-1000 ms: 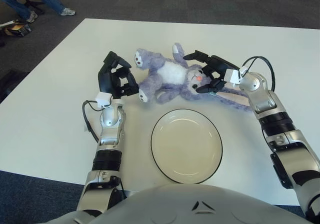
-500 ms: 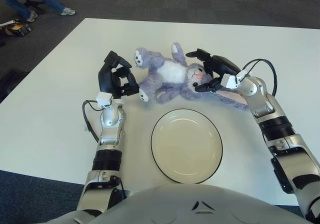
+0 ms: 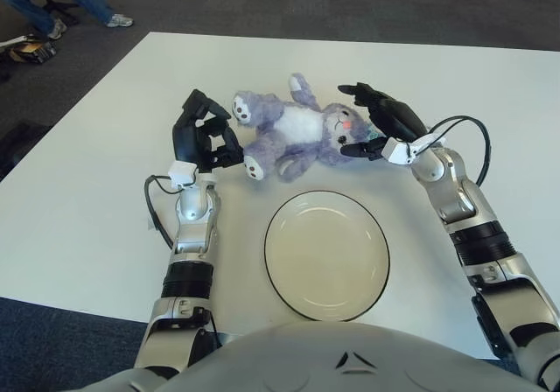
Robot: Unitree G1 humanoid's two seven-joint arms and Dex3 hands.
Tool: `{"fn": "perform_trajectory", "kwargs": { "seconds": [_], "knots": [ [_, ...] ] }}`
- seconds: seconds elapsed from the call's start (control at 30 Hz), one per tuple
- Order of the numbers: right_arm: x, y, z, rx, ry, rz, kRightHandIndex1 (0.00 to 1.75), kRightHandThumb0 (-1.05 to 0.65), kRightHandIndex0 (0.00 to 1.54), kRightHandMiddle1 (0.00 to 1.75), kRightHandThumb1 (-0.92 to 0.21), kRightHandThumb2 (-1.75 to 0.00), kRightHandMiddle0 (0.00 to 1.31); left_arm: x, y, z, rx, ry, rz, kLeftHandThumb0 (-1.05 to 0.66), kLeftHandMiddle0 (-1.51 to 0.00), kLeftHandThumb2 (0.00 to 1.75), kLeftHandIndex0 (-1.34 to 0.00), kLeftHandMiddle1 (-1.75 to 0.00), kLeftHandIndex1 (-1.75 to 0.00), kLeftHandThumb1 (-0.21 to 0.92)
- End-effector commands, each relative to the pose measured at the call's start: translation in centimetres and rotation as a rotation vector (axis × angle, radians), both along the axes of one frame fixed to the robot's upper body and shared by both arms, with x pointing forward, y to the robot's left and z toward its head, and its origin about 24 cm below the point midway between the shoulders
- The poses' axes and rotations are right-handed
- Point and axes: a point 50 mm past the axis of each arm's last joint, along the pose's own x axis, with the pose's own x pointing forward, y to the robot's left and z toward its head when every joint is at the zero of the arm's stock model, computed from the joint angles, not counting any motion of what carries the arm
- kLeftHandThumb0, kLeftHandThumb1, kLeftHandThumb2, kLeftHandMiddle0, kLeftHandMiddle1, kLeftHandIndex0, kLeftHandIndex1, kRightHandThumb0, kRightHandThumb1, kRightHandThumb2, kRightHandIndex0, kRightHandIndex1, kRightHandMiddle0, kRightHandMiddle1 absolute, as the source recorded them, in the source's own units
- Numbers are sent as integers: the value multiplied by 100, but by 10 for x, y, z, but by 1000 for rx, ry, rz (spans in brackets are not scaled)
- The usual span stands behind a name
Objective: Put the doll into the plate.
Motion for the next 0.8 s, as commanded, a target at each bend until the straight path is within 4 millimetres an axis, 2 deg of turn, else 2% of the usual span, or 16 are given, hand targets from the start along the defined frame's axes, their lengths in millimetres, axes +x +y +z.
{"fn": "perform_trajectory", "kwargs": {
  "seconds": [0.0, 0.37, 0.57, 0.77],
  "knots": [
    [-2, -1, 4, 10, -26, -19, 9, -84, 0, 42, -74, -49, 0, -33, -7, -68, -76, 278, 20, -49, -134, 136, -64, -175, -175, 28],
    [-3, 1, 6, 10, -25, 8, 3, -85, 2, 42, -71, -47, 0, -33, -7, -68, -85, 274, 18, -49, -134, 136, -64, -175, -175, 28],
    [-4, 2, 5, -3, -4, 29, 4, -84, 6, 48, -67, -48, 0, -33, -7, -68, -85, 275, 19, -49, -134, 135, -64, -175, -175, 29],
    [-4, 3, 4, -27, -5, 36, 1, -83, 2, 52, -64, -50, 0, -33, -8, -68, -83, 275, 20, -49, -134, 135, -64, -175, -175, 29]
  ]
}}
